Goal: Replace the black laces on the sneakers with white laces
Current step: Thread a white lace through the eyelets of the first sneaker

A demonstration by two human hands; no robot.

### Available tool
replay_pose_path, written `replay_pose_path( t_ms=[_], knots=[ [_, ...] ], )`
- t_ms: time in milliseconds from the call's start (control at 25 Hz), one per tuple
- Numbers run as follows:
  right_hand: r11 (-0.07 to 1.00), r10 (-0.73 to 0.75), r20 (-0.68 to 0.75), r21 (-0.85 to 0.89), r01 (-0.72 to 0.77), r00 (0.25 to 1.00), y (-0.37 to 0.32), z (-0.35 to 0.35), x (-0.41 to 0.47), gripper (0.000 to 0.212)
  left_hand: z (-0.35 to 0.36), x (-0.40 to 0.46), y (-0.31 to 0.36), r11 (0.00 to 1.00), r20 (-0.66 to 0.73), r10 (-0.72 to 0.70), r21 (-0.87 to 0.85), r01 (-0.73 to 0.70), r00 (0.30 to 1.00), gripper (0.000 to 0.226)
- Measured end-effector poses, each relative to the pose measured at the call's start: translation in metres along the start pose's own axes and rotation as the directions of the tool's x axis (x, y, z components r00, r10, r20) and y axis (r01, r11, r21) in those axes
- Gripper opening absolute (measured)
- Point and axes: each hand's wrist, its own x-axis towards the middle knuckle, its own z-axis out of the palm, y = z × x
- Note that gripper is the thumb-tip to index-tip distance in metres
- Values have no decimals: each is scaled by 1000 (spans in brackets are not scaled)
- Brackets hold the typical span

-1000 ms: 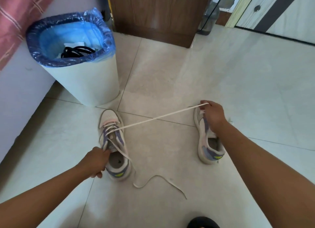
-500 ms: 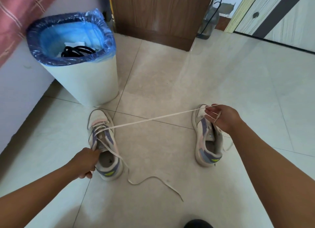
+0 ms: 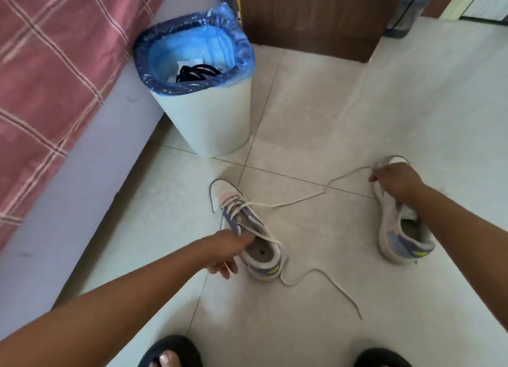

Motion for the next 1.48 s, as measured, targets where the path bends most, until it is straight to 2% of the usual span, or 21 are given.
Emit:
replay_pose_path(
  t_ms=[80,120,200,280,360,480,680,1120,1480],
  knots=[
    [996,-3,56,91,-2,998,-14,10,-10,34,-27,0,8,995,-149,93,54,-86,984,40],
    [977,38,139,204,-66,990,-21,20,-16,35,-41,1,10,982,-268,174,115,-148,947,35],
    [845,92,375,461,-271,923,-38,45,-28,29,-59,4,10,938,-460,331,252,-237,824,26],
    [731,56,509,566,-382,859,-57,72,-40,18,-61,6,6,914,-495,398,284,-289,773,25],
    [710,-9,544,594,-377,839,-78,95,-52,14,-52,9,2,900,-462,431,284,-331,775,18],
    [720,-108,552,617,-318,827,-102,117,-60,11,-38,16,-1,875,-457,481,301,-379,748,16],
    [744,-155,546,612,-266,823,-118,132,-66,7,-33,27,-1,865,-475,498,329,-379,725,20],
    [710,-155,517,651,-268,842,-122,138,-70,10,-29,32,-1,874,-475,484,218,-435,735,20],
    [744,-210,439,652,-149,873,-121,140,-70,12,-28,31,0,887,-508,455,190,-420,731,20]
  ],
)
